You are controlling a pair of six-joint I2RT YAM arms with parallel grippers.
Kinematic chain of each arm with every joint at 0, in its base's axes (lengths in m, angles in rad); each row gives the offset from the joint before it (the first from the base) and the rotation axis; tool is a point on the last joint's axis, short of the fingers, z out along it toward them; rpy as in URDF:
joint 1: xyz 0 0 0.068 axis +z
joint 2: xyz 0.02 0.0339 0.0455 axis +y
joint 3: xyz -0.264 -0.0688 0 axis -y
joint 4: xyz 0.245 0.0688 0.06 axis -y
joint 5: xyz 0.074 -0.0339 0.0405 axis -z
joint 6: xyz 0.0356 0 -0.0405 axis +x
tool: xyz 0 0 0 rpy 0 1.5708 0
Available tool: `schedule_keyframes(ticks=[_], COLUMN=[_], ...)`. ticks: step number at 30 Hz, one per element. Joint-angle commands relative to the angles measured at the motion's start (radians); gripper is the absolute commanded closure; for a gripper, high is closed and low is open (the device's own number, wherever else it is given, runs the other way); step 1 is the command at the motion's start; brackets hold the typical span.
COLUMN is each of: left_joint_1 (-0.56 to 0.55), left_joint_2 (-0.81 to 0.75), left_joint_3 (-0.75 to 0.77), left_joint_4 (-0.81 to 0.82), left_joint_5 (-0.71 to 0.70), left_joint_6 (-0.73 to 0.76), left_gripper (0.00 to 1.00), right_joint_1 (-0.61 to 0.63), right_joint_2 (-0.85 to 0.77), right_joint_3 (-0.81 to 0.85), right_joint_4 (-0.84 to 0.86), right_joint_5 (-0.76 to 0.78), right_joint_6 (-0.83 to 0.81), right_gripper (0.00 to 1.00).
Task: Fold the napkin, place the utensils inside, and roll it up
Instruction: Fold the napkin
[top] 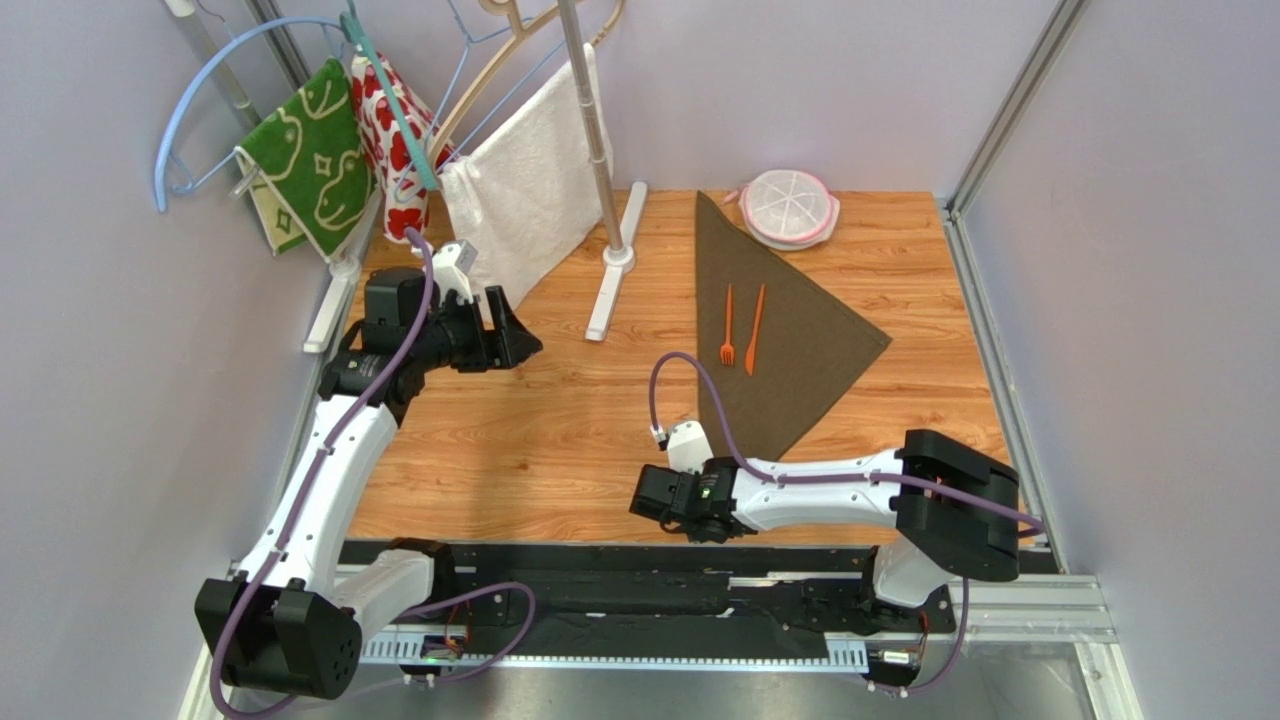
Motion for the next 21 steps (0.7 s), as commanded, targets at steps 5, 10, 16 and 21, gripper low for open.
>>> schedule_keyframes(ticks=[5,10,16,21], left_joint_1=[-0.007,-0.007,-0.007,-0.007], left_joint_2=[-0.008,-0.009,-0.011,-0.012], left_joint_3=[0.004,0.005,0.007,0.007], left_joint_4=[0.009,0.012,0.012,0.015], left_joint_5=[0.029,0.04,0.052,0.057], left_joint_6=[0.003,0.002,0.003,0.003], left_gripper=[0.23,0.23,0.23,0.23], right_joint_1=[0.006,0.001,-0.073,-0.186], right_joint_2=[-0.034,-0.054,-0.088,-0.085], right_joint_3=[0.0,0.084,0.205,0.259], right_joint_4=[-0.052,-0.162,-0.256,-0.222], right_joint_5=[-0.013,0.034,0.106,0.162], right_joint_6=[-0.01,-0.05,-0.159,-0.277], right_gripper=[0.99,1.0,1.0,1.0])
